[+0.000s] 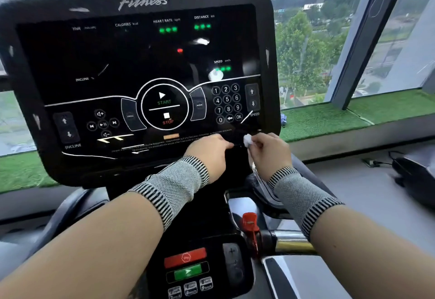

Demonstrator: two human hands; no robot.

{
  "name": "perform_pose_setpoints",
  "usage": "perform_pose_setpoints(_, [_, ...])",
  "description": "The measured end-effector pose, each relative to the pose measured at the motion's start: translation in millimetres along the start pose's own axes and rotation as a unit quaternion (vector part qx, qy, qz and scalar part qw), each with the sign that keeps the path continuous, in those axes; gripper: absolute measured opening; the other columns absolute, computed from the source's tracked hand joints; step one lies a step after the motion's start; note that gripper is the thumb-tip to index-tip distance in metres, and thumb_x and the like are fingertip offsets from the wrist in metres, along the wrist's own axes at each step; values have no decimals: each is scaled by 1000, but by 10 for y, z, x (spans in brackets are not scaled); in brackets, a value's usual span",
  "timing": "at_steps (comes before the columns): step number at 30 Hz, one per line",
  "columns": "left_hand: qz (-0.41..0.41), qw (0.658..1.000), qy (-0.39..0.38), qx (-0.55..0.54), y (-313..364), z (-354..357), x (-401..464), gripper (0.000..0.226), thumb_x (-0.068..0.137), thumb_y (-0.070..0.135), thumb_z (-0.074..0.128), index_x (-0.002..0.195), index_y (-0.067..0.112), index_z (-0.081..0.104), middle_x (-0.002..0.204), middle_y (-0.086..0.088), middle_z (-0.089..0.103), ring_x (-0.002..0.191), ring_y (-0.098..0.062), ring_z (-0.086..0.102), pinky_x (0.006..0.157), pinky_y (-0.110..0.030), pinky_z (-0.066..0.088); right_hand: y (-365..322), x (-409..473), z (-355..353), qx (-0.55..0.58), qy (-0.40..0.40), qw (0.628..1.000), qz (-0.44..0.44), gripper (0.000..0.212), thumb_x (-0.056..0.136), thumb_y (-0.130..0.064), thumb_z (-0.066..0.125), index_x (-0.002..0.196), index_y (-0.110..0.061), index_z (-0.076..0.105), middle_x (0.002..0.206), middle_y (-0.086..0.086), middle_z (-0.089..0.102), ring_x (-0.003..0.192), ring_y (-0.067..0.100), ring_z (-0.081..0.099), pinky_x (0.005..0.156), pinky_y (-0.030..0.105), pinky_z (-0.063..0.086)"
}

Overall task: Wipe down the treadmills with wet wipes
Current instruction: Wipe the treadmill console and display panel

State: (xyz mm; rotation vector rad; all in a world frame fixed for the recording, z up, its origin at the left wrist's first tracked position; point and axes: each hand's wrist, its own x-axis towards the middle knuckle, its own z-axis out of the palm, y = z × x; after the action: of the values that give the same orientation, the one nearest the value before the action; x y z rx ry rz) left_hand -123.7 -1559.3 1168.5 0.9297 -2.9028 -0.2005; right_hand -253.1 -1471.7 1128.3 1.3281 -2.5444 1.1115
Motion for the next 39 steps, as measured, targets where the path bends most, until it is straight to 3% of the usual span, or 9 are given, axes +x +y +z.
perform_pose_setpoints(5, [15,1000,-4,-3,-43,-21,-10,55,90,6,42,139,31,48,139,8,47,129,-17,44,107,-31,36,-184,-81,124,17,-9,1000,-10,16,90,-15,57,99,-11,69,95,9,57,86,26,57,72,27,40])
perform_pose_setpoints(10, [22,1000,5,-17,-57,-13,-20,54,90,6,42,139,28,49,139,11,46,128,-15,45,107,-28,36,-8,-40,83,34,46,995,87,20,92,-24,58,104,-13,70,103,9,59,94,24,57,66,14,24])
perform_pose_setpoints(14, [28,999,6,-23,-52,-19,-35,52,90,8,41,138,27,50,139,11,46,127,-16,46,107,-31,37,-40,-53,92,106,71,977,170,27,91,-37,59,95,-15,73,92,4,70,88,20,64,82,25,45])
perform_pose_setpoints(19, [28,999,-1,-17,-53,-33,-34,53,91,7,42,140,28,47,139,12,45,126,-14,46,105,-31,39,-133,-43,76,-7,36,997,66,24,94,-25,54,106,-15,72,106,3,61,95,19,58,74,18,32])
perform_pose_setpoints(26, [29,999,-9,-34,-68,-21,-60,56,89,6,43,141,27,46,141,14,42,126,-13,46,106,-30,38,-6,-72,175,279,59,896,341,19,86,-22,64,91,-7,74,70,4,66,74,19,67,75,31,56])
perform_pose_setpoints(31, [30,999,-4,-33,-80,-18,-47,56,89,6,41,140,27,47,140,13,44,127,-14,45,106,-33,39,-170,-61,61,77,51,969,228,30,95,-35,53,104,-15,73,96,7,69,95,23,60,81,27,41])
perform_pose_setpoints(34, [31,999,-6,-33,-74,-19,-37,55,89,6,41,140,27,47,139,13,44,127,-15,46,105,-34,40,-73,-33,63,167,55,945,275,27,90,-30,59,97,-9,74,83,8,70,81,19,65,83,32,52])
perform_pose_setpoints(36, [32,999,-8,-33,-76,-12,-35,56,89,6,42,140,27,47,139,13,44,125,-14,47,105,-34,40,-20,-16,68,239,3,915,325,22,90,-21,58,100,-6,71,68,1,61,62,6,62,66,19,52])
perform_pose_setpoints(39, [34,999,-6,-39,-91,8,-35,56,89,6,42,140,26,47,140,13,44,125,-14,47,106,-33,39,-43,-42,82,103,-9,953,284,30,95,-31,53,95,-8,71,69,-1,57,71,13,57,56,17,40])
